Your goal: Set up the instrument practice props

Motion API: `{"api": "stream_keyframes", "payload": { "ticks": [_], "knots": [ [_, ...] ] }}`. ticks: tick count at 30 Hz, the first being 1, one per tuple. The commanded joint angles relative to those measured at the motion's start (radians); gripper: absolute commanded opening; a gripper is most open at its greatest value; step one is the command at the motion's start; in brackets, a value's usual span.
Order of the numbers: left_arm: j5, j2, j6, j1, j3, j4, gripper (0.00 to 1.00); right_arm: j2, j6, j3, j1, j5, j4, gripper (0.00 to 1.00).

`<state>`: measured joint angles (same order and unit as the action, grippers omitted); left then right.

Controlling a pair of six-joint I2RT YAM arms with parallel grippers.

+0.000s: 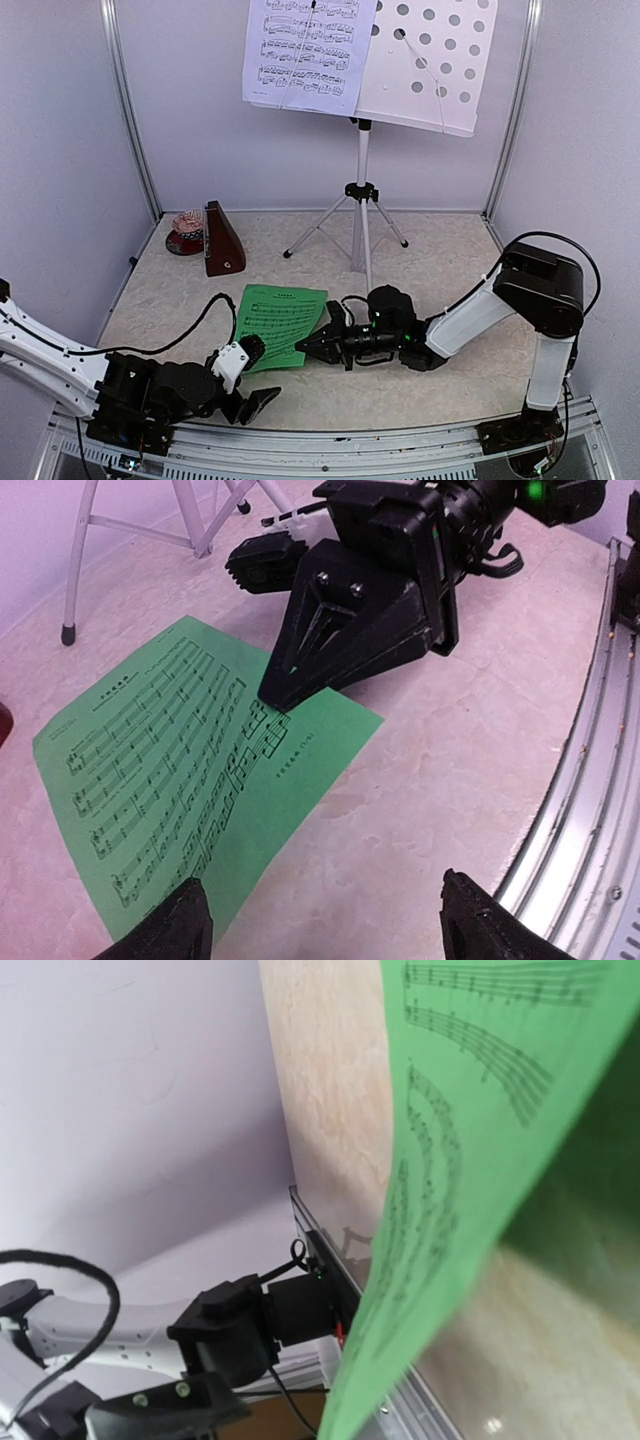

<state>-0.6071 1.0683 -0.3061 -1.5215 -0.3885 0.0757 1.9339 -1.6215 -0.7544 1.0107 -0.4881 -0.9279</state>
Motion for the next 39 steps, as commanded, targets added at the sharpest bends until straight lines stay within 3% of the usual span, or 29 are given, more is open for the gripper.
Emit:
{"api": "stream_keyframes", "payload": {
  "ticks": [1,11,19,24,34,39],
  "knots": [
    [-0.099,0.077,0.118,-0.006,-0.062,0.023,0.76,-0.056,-0.015,0.013,-0.003,0.020,0.063,0.00],
    [-0.140,0.274,0.310,0.013,-0.175,0.044,0.66,-0.088,-0.048,0.066,-0.002,-0.009,0.052,0.00],
    [-0.137,0.360,0.426,0.032,-0.223,-0.014,0.36,-0.106,-0.063,0.089,-0.003,-0.018,0.037,0.00],
    [-0.097,0.364,0.450,0.032,-0.226,0.020,0.23,-0.105,-0.078,0.093,-0.003,-0.020,0.023,0.00],
    [-0.008,0.367,0.458,0.033,-0.203,0.084,0.42,-0.096,-0.071,0.083,-0.008,-0.014,0.041,0.00],
    [-0.007,0.388,0.482,0.060,-0.197,0.124,0.39,-0.100,-0.069,0.085,-0.008,-0.015,0.041,0.00]
  ]
}}
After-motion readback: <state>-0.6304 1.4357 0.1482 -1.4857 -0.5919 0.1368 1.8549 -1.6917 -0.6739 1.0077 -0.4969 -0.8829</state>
